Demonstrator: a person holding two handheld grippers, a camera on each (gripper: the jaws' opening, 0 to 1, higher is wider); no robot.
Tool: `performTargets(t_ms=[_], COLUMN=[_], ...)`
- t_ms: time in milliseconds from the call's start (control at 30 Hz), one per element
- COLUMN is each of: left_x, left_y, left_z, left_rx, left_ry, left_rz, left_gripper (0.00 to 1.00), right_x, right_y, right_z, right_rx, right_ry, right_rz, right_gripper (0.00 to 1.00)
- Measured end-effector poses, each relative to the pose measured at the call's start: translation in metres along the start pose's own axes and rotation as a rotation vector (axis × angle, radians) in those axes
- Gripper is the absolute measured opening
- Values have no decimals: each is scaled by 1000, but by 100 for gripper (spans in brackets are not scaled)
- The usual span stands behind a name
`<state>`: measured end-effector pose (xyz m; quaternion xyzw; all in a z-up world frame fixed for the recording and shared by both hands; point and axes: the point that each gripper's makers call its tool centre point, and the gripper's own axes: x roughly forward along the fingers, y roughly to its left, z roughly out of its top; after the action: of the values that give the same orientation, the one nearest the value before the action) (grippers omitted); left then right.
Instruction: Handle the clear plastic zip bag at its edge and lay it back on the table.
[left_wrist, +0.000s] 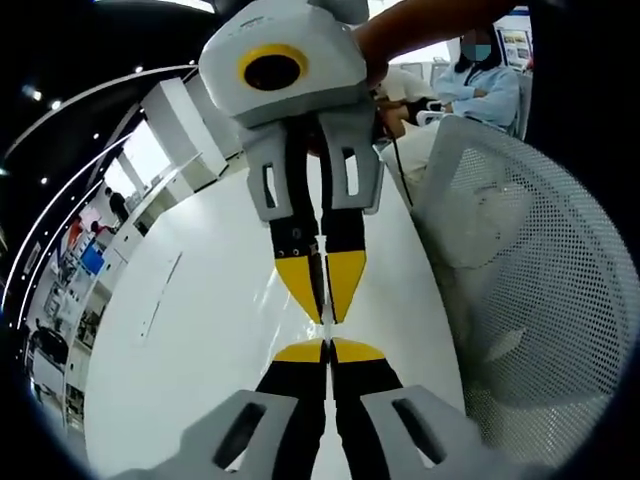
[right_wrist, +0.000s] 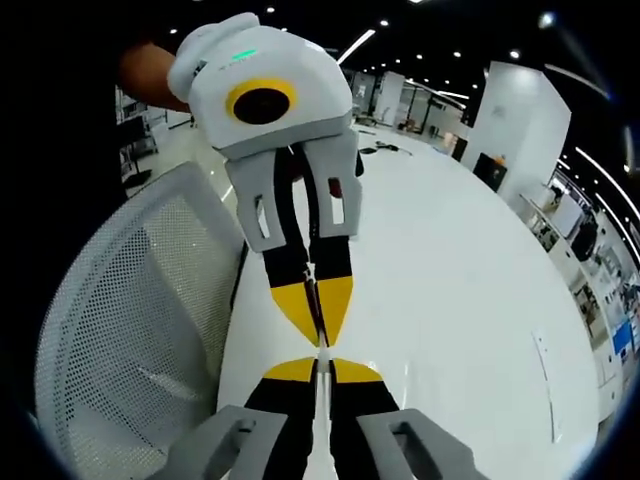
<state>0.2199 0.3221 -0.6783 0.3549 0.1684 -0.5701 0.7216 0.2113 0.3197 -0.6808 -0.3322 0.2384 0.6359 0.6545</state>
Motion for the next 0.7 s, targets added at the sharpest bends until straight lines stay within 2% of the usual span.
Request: performTargets(t_ms=[200, 700], left_x=[0, 10], left_y=[0, -8], left_z=[-2, -3], left_rx=[32, 27], left_ry=[18, 57], left_rz=[6, -40], left_gripper=[0, 2], right_x=[2, 4], right_y=[2, 6], right_z=[0, -2], right_rx=[9, -2], right_ry=[9, 32], right_rz=[-1, 9], right_gripper=[0, 0])
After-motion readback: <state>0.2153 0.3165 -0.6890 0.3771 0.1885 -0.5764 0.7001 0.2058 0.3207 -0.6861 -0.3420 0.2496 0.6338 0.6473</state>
